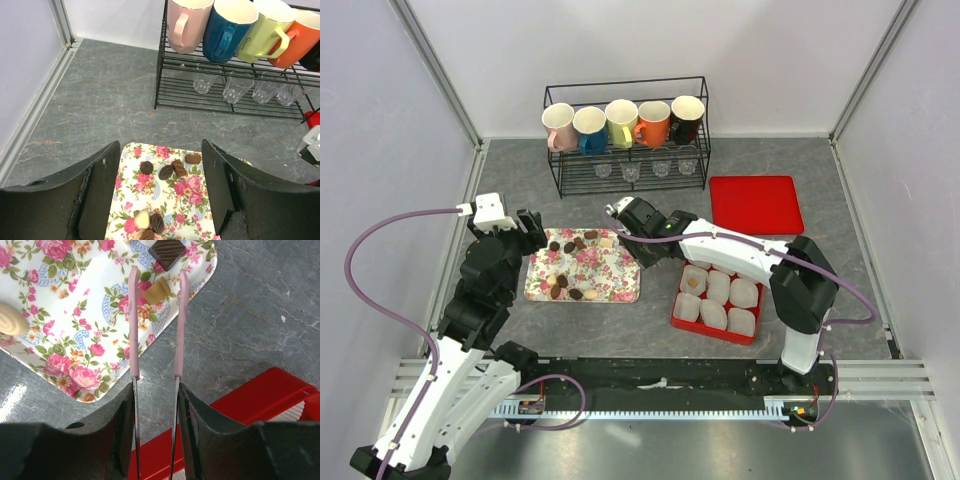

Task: Pack the chocolate
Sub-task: Pick up the fake chocolate from the plate.

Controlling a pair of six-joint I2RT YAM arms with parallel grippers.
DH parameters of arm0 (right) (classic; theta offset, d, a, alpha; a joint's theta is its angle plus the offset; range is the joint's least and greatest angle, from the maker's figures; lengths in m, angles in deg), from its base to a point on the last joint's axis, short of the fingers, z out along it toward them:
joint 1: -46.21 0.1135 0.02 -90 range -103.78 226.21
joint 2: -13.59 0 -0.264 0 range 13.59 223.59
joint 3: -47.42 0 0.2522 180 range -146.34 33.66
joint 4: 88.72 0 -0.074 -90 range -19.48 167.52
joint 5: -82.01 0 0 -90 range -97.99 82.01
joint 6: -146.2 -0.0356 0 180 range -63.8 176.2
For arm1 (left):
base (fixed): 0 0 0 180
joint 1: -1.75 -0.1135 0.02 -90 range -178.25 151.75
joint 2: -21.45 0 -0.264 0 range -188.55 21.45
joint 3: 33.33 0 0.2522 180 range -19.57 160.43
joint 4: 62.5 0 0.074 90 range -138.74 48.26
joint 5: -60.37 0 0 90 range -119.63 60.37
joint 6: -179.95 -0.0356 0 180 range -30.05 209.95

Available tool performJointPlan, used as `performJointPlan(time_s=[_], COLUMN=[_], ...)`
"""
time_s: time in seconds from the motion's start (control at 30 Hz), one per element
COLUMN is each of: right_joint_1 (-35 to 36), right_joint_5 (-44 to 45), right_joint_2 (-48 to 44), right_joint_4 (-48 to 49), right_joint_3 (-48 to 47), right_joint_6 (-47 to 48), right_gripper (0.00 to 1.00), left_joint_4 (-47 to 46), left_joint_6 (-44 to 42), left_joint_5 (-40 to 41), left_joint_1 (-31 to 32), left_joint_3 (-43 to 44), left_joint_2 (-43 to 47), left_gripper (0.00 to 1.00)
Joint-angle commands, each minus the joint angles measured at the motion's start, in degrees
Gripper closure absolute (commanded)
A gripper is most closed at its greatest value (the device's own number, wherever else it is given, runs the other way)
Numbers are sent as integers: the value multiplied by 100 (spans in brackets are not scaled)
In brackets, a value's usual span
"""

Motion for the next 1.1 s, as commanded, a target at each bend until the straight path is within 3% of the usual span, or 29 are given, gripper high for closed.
performJointPlan(time_s=[0.0, 0.47, 0.87, 1.07], right_joint_1=[33, 42, 104, 148], right_joint_5=[-82, -73, -81, -196], right_joint_2=[122, 211, -140, -518], right_joint_4=[161, 2, -15, 46], right_joint_3=[-271, -174, -87, 10], right_joint_6=[95, 78, 121, 43], right_gripper=[56, 57, 76, 77], left_joint_4=[-148, -140, -140, -140], left_joint_6=[125, 117, 108, 108], left_joint_5=[-48, -39, -21, -4], left_joint_1=[-28, -28, -20, -28], left_joint_3=[-27, -36, -27, -36], left_joint_2=[34, 34, 60, 69], left_gripper=[27, 27, 27, 27])
